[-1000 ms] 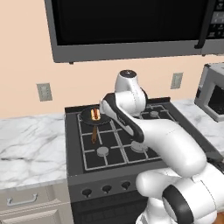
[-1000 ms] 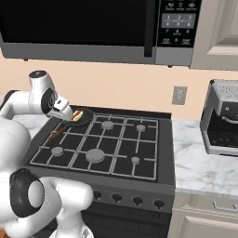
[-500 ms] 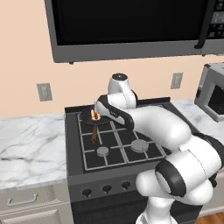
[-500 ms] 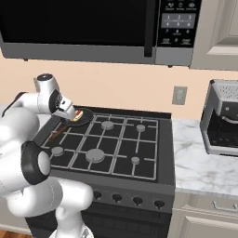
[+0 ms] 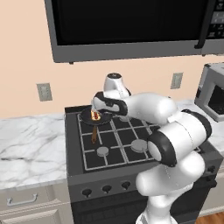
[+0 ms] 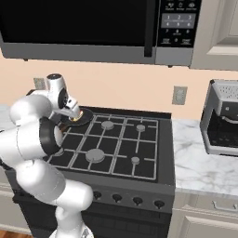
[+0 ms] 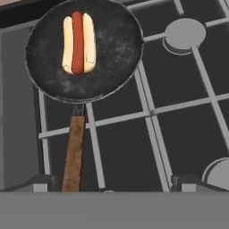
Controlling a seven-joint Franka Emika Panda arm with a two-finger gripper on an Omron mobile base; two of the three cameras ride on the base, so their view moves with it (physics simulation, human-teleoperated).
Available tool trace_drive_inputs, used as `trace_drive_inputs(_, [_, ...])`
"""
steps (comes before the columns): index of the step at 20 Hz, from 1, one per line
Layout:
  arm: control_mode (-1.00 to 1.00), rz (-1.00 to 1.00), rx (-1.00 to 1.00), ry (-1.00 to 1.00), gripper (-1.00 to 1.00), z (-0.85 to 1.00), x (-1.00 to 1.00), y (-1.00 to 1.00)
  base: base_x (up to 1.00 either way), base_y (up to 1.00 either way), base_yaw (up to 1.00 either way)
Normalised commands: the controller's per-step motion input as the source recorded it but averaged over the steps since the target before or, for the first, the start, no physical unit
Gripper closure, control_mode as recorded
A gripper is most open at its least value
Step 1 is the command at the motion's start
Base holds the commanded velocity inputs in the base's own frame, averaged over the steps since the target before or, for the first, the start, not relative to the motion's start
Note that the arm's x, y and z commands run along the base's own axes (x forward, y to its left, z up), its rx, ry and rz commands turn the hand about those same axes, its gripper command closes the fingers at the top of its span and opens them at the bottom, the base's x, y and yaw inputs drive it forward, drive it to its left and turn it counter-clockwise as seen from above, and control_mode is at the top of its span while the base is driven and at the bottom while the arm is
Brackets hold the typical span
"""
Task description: Place the cold items (cucumber and lime) from the fridge in one tupperware on the dining counter. Place the warm items (hot dog and kebab skewer) in the stove area in another tupperware.
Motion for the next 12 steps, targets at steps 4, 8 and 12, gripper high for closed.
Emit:
trace_drive_inputs(4, [-1.0, 0.0, 0.0, 0.11, -1.0, -0.2, 0.57, 0.24, 0.0, 0.0, 0.0])
trace_drive_inputs(8, [-1.0, 0.0, 0.0, 0.05, -1.0, -0.21, 0.52, 0.2, 0.0, 0.0, 0.0])
trace_drive_inputs(12, [-1.0, 0.0, 0.0, 0.0, -1.0, -0.32, 0.37, 0.06, 0.0, 0.0, 0.0])
